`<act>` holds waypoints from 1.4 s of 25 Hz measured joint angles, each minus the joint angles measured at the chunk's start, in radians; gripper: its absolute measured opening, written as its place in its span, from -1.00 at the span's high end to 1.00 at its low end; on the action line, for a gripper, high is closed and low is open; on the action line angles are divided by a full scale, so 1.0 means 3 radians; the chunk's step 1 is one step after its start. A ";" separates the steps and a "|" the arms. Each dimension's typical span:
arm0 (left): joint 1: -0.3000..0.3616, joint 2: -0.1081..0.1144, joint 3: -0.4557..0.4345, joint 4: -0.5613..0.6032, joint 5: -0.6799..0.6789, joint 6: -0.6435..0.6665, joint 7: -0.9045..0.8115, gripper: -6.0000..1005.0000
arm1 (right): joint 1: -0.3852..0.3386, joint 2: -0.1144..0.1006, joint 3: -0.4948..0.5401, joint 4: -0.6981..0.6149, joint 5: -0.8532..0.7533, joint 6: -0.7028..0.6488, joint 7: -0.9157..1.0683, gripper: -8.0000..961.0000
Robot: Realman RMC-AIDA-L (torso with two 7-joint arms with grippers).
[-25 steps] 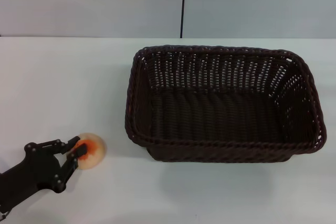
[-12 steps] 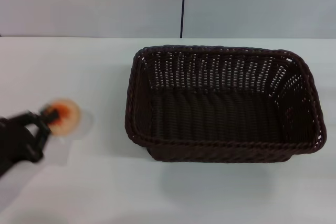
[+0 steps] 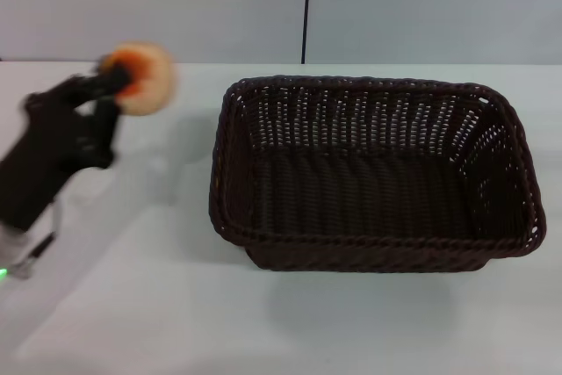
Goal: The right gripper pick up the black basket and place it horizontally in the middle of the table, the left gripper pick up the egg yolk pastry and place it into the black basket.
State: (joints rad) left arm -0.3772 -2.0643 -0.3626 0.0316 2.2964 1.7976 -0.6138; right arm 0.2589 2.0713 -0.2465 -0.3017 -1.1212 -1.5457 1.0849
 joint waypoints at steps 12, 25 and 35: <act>-0.0475 -0.0018 0.0687 -0.0395 0.0048 -0.0560 -0.0052 0.77 | 0.0058 -0.0006 0.0045 0.0180 0.0182 0.0025 0.0065 0.06; 0.0086 0.0007 -0.0648 -0.0375 0.0015 0.0016 -0.0020 -0.26 | 0.0110 -0.0007 0.0421 0.0187 0.0223 0.0079 0.0048 0.06; 0.0533 0.0013 -0.1718 -0.0397 0.0014 0.0218 -0.0046 -0.62 | 0.0102 -0.0013 0.0668 0.0187 0.0225 0.0094 0.0045 0.06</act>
State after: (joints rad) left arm -0.2174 -2.0602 -0.8781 -0.0875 2.3006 1.8629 -0.6276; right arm 0.2896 2.0672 -0.0461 -0.2456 -1.0536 -1.5176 1.0983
